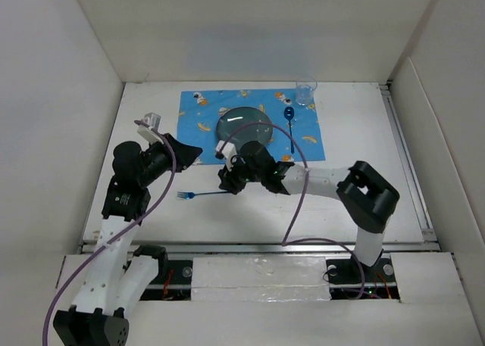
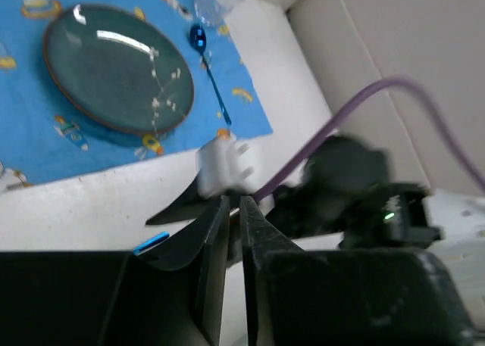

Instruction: Set the dinner table for one person

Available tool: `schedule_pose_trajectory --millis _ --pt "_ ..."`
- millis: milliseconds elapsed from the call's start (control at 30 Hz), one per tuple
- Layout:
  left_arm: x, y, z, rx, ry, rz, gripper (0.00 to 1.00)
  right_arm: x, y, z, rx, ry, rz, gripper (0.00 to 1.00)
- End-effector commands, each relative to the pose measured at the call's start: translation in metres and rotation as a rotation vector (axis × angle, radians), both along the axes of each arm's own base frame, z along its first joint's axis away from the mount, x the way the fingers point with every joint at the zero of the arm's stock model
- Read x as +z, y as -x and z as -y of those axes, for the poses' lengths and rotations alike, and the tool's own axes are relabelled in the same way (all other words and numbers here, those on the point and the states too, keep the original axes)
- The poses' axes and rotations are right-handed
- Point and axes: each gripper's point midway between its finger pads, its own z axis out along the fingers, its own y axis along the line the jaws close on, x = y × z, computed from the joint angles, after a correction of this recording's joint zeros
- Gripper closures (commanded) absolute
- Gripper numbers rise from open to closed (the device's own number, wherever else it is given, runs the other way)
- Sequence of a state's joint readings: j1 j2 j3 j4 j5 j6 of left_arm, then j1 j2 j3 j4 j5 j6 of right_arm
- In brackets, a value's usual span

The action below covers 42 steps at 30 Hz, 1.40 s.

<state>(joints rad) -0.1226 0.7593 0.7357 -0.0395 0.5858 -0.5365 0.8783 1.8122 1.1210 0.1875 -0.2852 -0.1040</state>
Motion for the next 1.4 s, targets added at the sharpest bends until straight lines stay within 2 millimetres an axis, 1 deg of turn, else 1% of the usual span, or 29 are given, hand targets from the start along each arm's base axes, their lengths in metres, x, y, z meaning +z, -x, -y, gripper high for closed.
schedule_pose_trajectory --millis 0,33,67,133,167,200,233,267,300,333,433,500,600,700,733,767,800,900,1000,1033,1067,1100,1133,1167,1200,1233,1267,1333,1367 --pt "0.094 0.005 -0.016 0.106 0.037 0.252 0.9 0.003 -0.003 -0.028 0.051 -0.004 0.073 0.47" --pt "0.105 0.008 -0.017 0.122 0.044 0.28 0.84 -0.001 -0.003 -0.032 0.044 0.01 0.081 0.46" --pt "0.116 0.015 -0.02 0.153 0.053 0.306 0.83 0.005 -0.003 -0.043 0.054 0.005 0.098 0.46" --pt "0.139 0.026 -0.025 0.183 0.085 0.364 0.71 -0.014 0.004 -0.054 0.066 0.053 0.1 0.45" --pt "0.157 0.035 -0.029 0.205 0.108 0.428 0.7 -0.019 0.002 -0.056 0.064 0.063 0.099 0.45" --pt "0.166 0.039 -0.032 0.221 0.115 0.449 0.68 -0.016 0.004 -0.064 0.076 0.066 0.106 0.45" --pt "0.172 0.043 -0.035 0.23 0.119 0.465 0.65 -0.031 0.007 -0.068 0.08 0.092 0.096 0.45" --pt "0.175 0.045 -0.036 0.236 0.12 0.477 0.65 -0.035 0.005 -0.069 0.077 0.097 0.096 0.45" --pt "0.177 0.046 -0.036 0.236 0.118 0.482 0.65 -0.035 0.002 -0.073 0.074 0.098 0.097 0.45" --pt "0.176 0.046 -0.035 0.228 0.113 0.481 0.65 -0.047 0.005 -0.076 0.082 0.118 0.086 0.45" --pt "0.162 0.04 -0.036 0.239 0.096 0.455 0.65 -0.057 0.008 -0.08 0.097 0.158 0.079 0.45" --pt "0.155 0.039 -0.035 0.24 0.091 0.445 0.65 -0.065 0.019 -0.084 0.112 0.178 0.079 0.44" --pt "0.151 0.037 -0.037 0.255 0.078 0.443 0.65 -0.076 0.026 -0.082 0.114 0.197 0.064 0.46" --pt "0.15 0.038 -0.037 0.256 0.076 0.443 0.65 -0.084 0.023 -0.078 0.079 0.21 0.054 0.61" --pt "0.15 0.038 -0.037 0.256 0.076 0.443 0.65 -0.087 0.021 -0.076 0.063 0.216 0.052 0.8" --pt "0.149 0.038 -0.035 0.248 0.076 0.442 0.65 -0.085 0.02 -0.076 0.048 0.209 0.051 0.92" --pt "0.149 0.038 -0.035 0.248 0.072 0.444 0.65 -0.081 0.02 -0.078 0.035 0.192 0.04 1.0" --pt "0.153 0.038 -0.037 0.258 0.068 0.455 0.65 -0.057 0.021 -0.087 -0.002 0.096 0.01 1.0" --pt "0.156 0.038 -0.037 0.263 0.064 0.463 0.65 -0.004 0.013 -0.099 -0.103 -0.051 -0.028 1.0" --pt "0.157 0.036 -0.037 0.265 0.064 0.468 0.65 0.025 -0.01 -0.097 -0.204 -0.103 0.002 1.0" --pt "0.156 0.035 -0.037 0.265 0.065 0.466 0.65 0.034 -0.022 -0.094 -0.263 -0.115 -0.013 1.0" --pt "0.153 0.032 -0.036 0.26 0.064 0.46 0.65 0.055 -0.043 -0.093 -0.371 -0.162 -0.033 1.0" --pt "0.152 0.032 -0.035 0.26 0.064 0.458 0.65 0.074 -0.05 -0.097 -0.402 -0.211 -0.029 1.0" --pt "0.149 0.03 -0.034 0.255 0.064 0.451 0.65 0.071 -0.066 -0.093 -0.458 -0.207 -0.041 1.0" --pt "0.145 0.028 -0.033 0.253 0.061 0.443 0.65 0.077 -0.072 -0.096 -0.507 -0.243 -0.064 1.0" --pt "0.143 0.028 -0.033 0.252 0.062 0.441 0.65 0.101 -0.095 -0.095 -0.585 -0.301 -0.04 1.0" --pt "0.142 0.027 -0.033 0.255 0.06 0.436 0.64 0.08 -0.105 -0.095 -0.629 -0.27 -0.07 1.0" --pt "0.136 0.025 -0.033 0.256 0.056 0.423 0.64 0.086 -0.125 -0.094 -0.716 -0.342 -0.118 1.0" --pt "0.134 0.024 -0.033 0.256 0.054 0.419 0.64 0.097 -0.137 -0.093 -0.759 -0.39 -0.121 1.0"
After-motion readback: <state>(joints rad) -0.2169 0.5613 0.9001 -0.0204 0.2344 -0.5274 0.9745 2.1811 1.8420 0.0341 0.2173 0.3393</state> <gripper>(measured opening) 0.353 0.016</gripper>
